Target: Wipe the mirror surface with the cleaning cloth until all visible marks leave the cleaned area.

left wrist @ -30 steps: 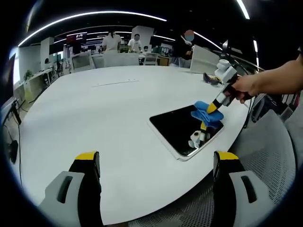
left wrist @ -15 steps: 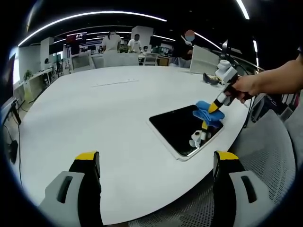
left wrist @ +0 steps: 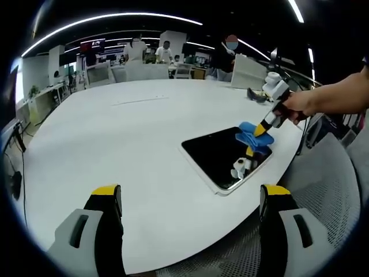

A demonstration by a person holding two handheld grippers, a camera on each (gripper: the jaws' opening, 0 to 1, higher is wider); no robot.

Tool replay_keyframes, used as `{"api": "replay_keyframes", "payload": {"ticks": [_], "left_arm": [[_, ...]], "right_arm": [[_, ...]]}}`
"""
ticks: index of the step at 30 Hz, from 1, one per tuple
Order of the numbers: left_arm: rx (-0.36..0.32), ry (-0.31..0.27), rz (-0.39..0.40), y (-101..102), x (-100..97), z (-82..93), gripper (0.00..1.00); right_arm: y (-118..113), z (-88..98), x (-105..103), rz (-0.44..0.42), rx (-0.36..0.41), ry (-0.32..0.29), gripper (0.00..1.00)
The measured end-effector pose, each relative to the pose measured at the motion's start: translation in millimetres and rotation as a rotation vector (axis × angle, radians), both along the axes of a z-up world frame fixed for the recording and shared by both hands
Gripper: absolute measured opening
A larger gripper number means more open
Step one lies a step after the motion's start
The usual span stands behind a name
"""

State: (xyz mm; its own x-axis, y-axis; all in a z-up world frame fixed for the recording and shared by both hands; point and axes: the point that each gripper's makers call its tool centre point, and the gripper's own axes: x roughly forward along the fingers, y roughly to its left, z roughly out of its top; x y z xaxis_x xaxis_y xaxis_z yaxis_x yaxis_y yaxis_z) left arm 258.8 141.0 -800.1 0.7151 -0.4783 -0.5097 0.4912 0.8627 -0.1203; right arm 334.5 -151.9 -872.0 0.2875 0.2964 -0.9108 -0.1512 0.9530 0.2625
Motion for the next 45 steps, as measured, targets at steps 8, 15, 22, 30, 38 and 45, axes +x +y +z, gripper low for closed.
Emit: {"api": "replay_keyframes", "payload": {"ticks": [8,15,22,30,38,45], "left_arm": [[0.001,0.000,0.004,1,-0.4,0.9,0.99],[0.003,0.001,0.007,1,-0.4,0.6,0.99],[0.003,0.000,0.008,1,-0.3,0.9,0.99],[0.004,0.001,0.012,2,0.5,0.4,0.99],[0.000,0.003,0.010,1,0.2,-0.2,0.99],[-0.004,0.003,0.009,0,-0.1,0.6,0.99]], "right_arm": [[1,1.1,-2,-0.013,-0.012,-0.017,0.00],[0,1.4,-9,-0.028,0.023,-0.011,0.01],[3,2.2,-21,-0.006,0.001,-0.014,0.00],[3,1.6,-34,-0.034,0.014,-0.001,0.00],[4,2.7,-45,-0.038,0.009,-0.004,0.00],[8,3.3,-58,-0.029,0.026,0.005,0.00]]}}
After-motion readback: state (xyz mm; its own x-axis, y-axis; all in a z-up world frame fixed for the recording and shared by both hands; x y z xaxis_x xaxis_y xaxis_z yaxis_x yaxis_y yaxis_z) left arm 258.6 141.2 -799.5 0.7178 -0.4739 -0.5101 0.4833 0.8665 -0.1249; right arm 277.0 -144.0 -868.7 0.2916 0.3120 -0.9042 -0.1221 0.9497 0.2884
